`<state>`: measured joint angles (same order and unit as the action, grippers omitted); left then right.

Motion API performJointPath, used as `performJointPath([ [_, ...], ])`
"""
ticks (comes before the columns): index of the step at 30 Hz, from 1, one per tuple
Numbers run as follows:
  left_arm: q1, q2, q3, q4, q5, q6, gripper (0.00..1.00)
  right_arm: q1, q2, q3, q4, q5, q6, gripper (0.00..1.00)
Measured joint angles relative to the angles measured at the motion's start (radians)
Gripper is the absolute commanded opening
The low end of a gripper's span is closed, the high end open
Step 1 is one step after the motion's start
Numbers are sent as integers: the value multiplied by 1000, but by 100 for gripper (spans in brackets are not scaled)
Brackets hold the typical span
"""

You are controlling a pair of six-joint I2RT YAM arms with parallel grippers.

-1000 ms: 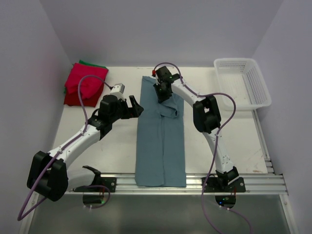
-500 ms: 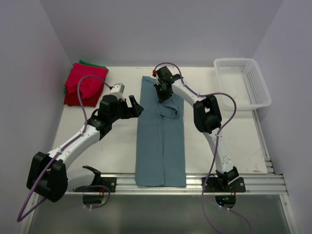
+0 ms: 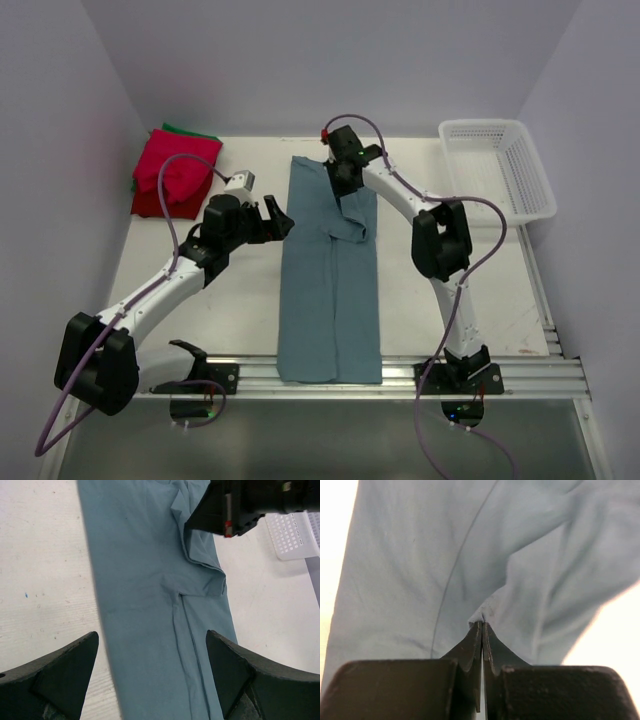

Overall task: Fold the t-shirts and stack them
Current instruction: Fold the tshirt

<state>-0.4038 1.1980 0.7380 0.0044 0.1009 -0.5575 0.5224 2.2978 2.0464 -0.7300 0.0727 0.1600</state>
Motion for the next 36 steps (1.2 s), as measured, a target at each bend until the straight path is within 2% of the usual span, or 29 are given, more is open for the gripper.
performJointPath([
  [5, 2, 0, 0, 0, 0, 0, 92, 0, -85, 6, 12, 153, -4, 0],
  [14, 4, -8, 0, -10, -1, 1, 92, -16, -23, 72, -19, 447, 27, 0],
  [22, 4, -24, 0, -36, -3, 1, 92, -76, 39, 58, -59, 546, 88, 0],
  [23, 5, -24, 0, -39, -3, 1, 92, -80, 39, 54, -59, 551, 93, 3],
  [25, 4, -24, 0, -41, -3, 1, 92, -87, 39, 39, -59, 565, 113, 36],
  [26, 4, -24, 0, -41, -3, 1, 92, -87, 39, 30, -60, 570, 121, 47],
  [27, 4, -24, 0, -41, -3, 1, 92, -87, 39, 22, -62, 573, 127, 65],
  [28, 4, -24, 0, -41, -2, 1, 92, -86, 39, 14, -64, 575, 134, 72],
  [32, 4, -23, 0, -41, -2, 2, 92, -84, 27, -26, -72, 593, 165, 80],
  [36, 5, -22, 0, -56, -2, 21, 93, -83, -121, -230, -34, 564, 204, 80],
])
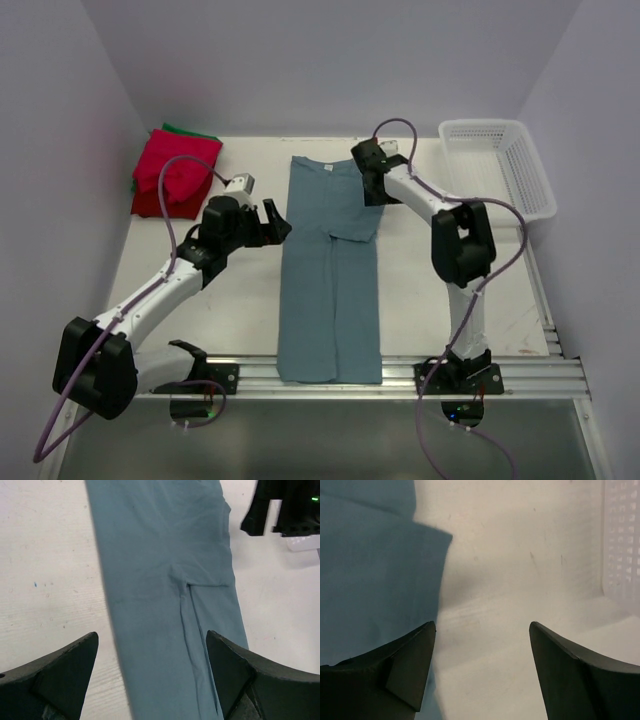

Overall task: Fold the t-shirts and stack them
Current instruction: Fold the tshirt

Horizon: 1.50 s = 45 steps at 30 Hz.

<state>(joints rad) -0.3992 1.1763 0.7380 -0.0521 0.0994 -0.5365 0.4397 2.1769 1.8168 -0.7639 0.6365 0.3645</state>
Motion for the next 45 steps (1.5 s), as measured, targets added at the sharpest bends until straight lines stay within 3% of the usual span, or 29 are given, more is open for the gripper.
performJointPath([
  [6, -13, -24, -21, -150, 13, 39, 93, 36, -535, -505, 127, -155, 66, 79],
  [10, -99, -130, -148, -236, 59, 6, 94, 147, -891, -782, 206, -295, 132, 78],
  [18, -375, -359, -400, -358, 172, -233, 95, 336, -1267, -1169, 147, -489, 359, 71],
  [27, -556, -415, -420, -416, 189, -428, 95, 435, -1408, -1280, 8, -591, 569, 70],
  [39, -659, -348, -463, -282, 190, -584, 95, 458, -1473, -1404, -40, -754, 732, 68],
  [45, -752, -330, -481, -184, 106, -668, 94, 467, -1487, -1481, 12, -823, 805, 63],
])
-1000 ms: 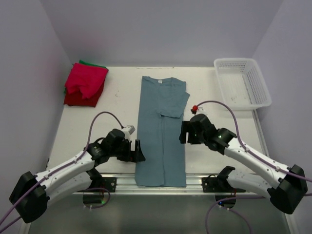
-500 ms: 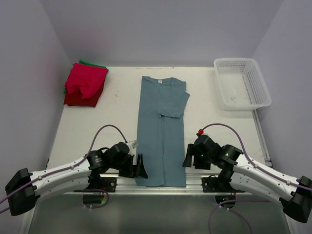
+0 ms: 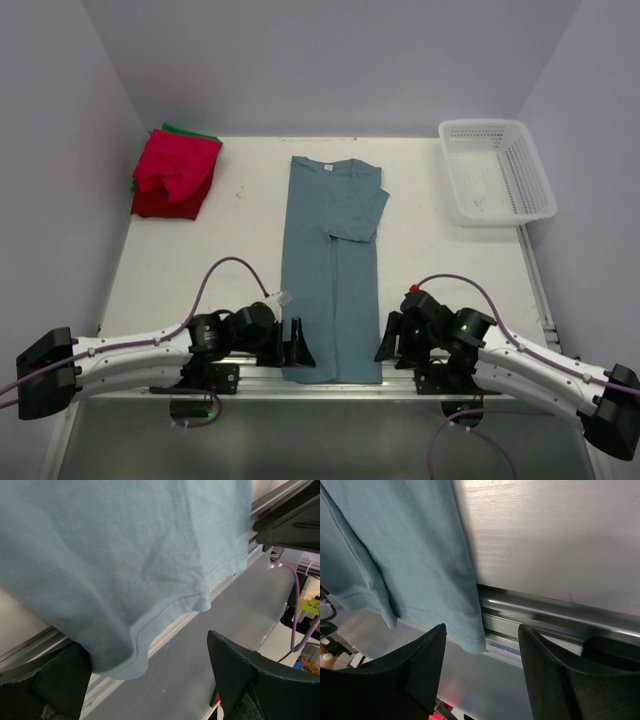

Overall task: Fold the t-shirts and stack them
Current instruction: Fold the tshirt

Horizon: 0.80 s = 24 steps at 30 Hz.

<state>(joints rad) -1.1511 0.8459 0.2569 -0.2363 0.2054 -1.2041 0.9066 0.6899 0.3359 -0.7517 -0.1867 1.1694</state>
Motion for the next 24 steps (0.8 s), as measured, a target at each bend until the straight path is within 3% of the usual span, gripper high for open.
performJointPath([
  [4, -64, 28, -9, 74, -64, -45, 92, 8, -2, -26, 49, -41, 38, 55],
  [5, -77, 42, -9, 93, -77, -55, 92, 12, 3, -31, 65, -46, 46, 51],
  [6, -89, 55, -8, 111, -90, -61, 89, 17, 11, -35, 79, -50, 52, 38],
  [9, -121, 85, -8, 147, -127, -84, 83, 36, 41, -42, 126, -68, 74, 30],
  [12, -138, 77, -8, 140, -159, -97, 69, 60, 69, -49, 164, -74, 89, 22],
  [13, -141, 72, -10, 135, -169, -103, 60, 68, 77, -50, 171, -75, 92, 20],
  [19, -192, -17, -37, -2, -96, -169, 35, 98, 87, -50, 196, -78, 106, 14],
  [24, -201, -53, -39, -77, -80, -195, 29, 103, 74, -49, 191, -77, 107, 8],
])
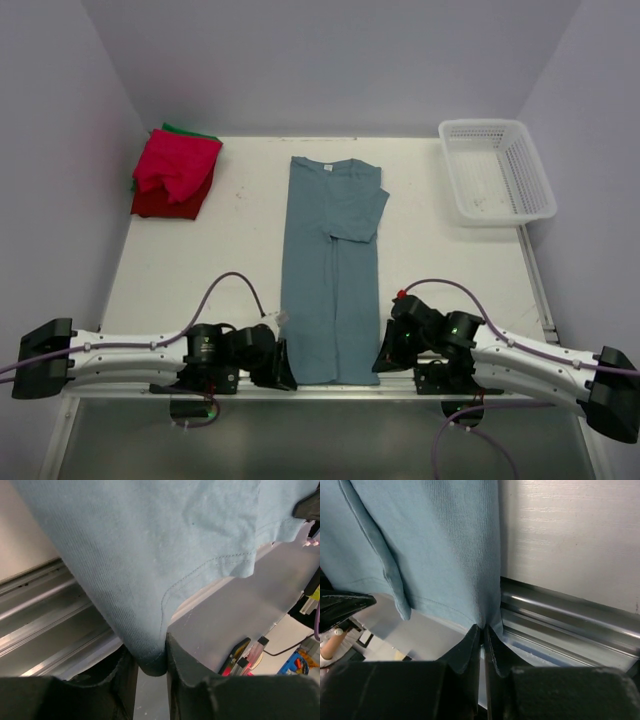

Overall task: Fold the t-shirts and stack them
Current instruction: Fold the tshirt

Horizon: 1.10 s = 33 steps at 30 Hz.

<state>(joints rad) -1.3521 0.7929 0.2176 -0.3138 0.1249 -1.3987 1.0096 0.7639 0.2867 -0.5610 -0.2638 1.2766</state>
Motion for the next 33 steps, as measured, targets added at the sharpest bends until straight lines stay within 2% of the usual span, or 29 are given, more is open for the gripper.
performJointPath([
  [2, -4, 2, 0, -6, 5, -5, 27, 0, -1, 1, -2, 1, -1, 6],
  [5, -7, 15, 2, -9, 10, -6, 19, 0, -1, 5, -14, 5, -4, 1],
  [8, -14, 23, 18, -34, -6, 1, 1, 0, -7, 28, -40, 19, -16, 0],
  [9, -16, 22, 27, -52, -23, 4, 0, 1, -8, 45, -57, 29, -24, 0],
  [14, -18, 19, 129, -175, -154, 52, 0, 5, 4, 153, -95, 89, -88, 0],
  [21, -18, 54, 267, -259, -356, 144, 0, 5, 82, 273, -135, 196, -187, 0],
  [29, -14, 98, 293, -320, -626, 253, 0, 4, 173, 413, -178, 396, -298, 0],
  [33, 28, 111, 321, -303, -715, 350, 0, -9, 236, 482, -182, 484, -358, 0],
])
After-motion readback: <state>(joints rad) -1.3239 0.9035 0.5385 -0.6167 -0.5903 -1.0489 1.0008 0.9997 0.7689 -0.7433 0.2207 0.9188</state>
